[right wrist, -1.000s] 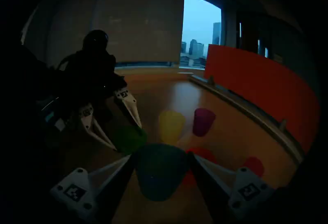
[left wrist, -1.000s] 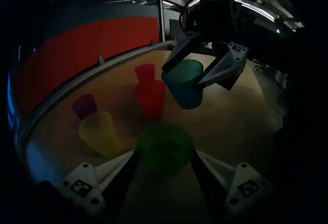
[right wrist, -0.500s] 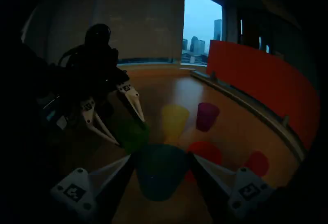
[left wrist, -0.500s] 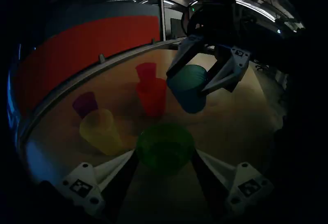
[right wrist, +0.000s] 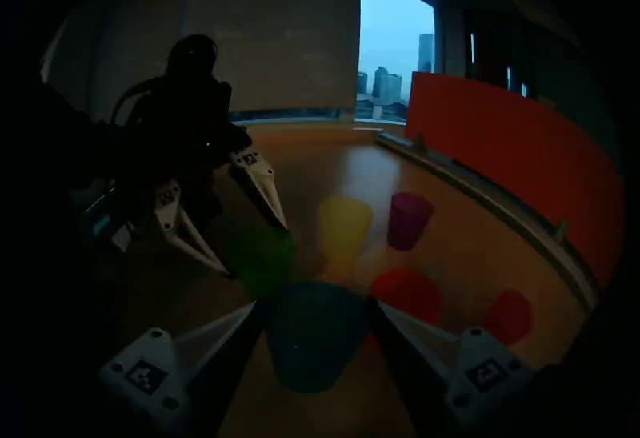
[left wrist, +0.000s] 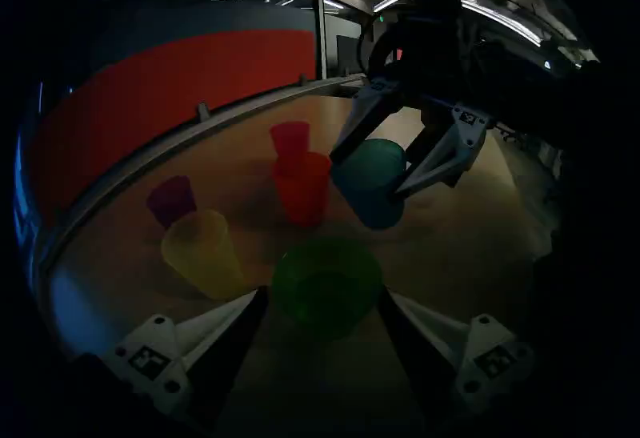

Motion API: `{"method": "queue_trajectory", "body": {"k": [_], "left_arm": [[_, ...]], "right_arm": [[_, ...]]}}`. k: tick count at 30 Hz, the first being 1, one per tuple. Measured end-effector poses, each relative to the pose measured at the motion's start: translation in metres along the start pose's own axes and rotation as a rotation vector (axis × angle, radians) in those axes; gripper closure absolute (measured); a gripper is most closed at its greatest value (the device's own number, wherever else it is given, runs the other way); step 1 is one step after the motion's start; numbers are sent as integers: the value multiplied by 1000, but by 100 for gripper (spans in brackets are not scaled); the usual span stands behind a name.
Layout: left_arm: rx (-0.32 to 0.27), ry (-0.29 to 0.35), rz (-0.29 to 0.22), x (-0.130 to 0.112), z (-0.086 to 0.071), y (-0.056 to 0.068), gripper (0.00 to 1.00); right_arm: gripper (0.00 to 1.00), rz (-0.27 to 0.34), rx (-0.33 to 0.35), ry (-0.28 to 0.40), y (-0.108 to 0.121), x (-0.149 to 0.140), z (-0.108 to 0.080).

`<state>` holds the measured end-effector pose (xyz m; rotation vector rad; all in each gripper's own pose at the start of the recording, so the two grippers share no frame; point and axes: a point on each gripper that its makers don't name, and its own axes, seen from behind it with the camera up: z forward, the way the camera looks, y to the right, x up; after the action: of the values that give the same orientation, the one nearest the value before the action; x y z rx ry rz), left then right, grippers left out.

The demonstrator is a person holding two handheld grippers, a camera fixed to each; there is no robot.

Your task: Pour water

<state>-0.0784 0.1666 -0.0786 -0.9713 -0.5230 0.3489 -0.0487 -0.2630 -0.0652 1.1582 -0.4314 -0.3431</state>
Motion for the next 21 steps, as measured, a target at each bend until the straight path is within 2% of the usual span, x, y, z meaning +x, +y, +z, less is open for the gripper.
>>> {"method": "queue_trajectory", "body": {"k": [6,21], "left_arm": [[14,-6,10,-3,-9,0,10],[55,5,-15,-9,-26,-6,9]], "right_arm": [[2,6,9,-5,-1,-5,6],[2,2,19,-39,-3,-23,14]]}}
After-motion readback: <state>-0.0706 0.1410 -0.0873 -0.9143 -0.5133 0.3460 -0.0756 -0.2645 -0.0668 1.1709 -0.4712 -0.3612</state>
